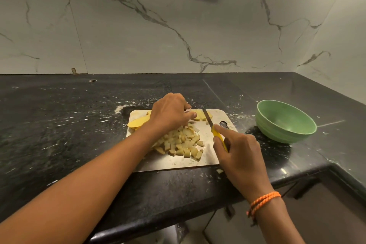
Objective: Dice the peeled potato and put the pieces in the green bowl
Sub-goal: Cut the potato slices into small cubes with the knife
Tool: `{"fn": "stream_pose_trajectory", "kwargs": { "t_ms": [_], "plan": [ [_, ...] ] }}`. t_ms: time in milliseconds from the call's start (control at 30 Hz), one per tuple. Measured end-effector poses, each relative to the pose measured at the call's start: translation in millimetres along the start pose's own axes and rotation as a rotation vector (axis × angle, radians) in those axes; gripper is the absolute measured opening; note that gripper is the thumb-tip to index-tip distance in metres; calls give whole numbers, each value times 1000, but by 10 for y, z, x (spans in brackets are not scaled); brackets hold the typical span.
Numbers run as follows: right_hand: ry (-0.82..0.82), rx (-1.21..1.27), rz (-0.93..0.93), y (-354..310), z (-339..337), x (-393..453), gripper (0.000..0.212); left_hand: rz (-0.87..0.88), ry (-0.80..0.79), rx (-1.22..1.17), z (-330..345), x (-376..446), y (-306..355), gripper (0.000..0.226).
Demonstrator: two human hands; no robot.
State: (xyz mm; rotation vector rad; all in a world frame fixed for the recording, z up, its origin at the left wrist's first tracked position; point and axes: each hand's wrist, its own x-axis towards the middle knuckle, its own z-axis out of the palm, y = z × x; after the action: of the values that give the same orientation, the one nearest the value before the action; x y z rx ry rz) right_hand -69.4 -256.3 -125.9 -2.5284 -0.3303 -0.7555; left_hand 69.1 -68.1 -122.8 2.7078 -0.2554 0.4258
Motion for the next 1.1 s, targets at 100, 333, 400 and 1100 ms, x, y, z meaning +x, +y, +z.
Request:
{"fn": "stream_pose_trajectory", "kwargs": {
  "t_ms": [100,333,400,1100],
  "plan": [
    [-37,-6,-16,-34,105,137,34,0,-2,0,-67,16,-72,37],
    [-126,-66,-35,-31,338,340,33,33,7,17,-65,-6,-65,31],
    [-169,-80,-38,-17,360,375,32,43,-1,21,-67,-13,-62,34],
    [-63,-77,33,560,-152,384,36,-7,-69,-75,-197,-34,-68,21]
  ]
}}
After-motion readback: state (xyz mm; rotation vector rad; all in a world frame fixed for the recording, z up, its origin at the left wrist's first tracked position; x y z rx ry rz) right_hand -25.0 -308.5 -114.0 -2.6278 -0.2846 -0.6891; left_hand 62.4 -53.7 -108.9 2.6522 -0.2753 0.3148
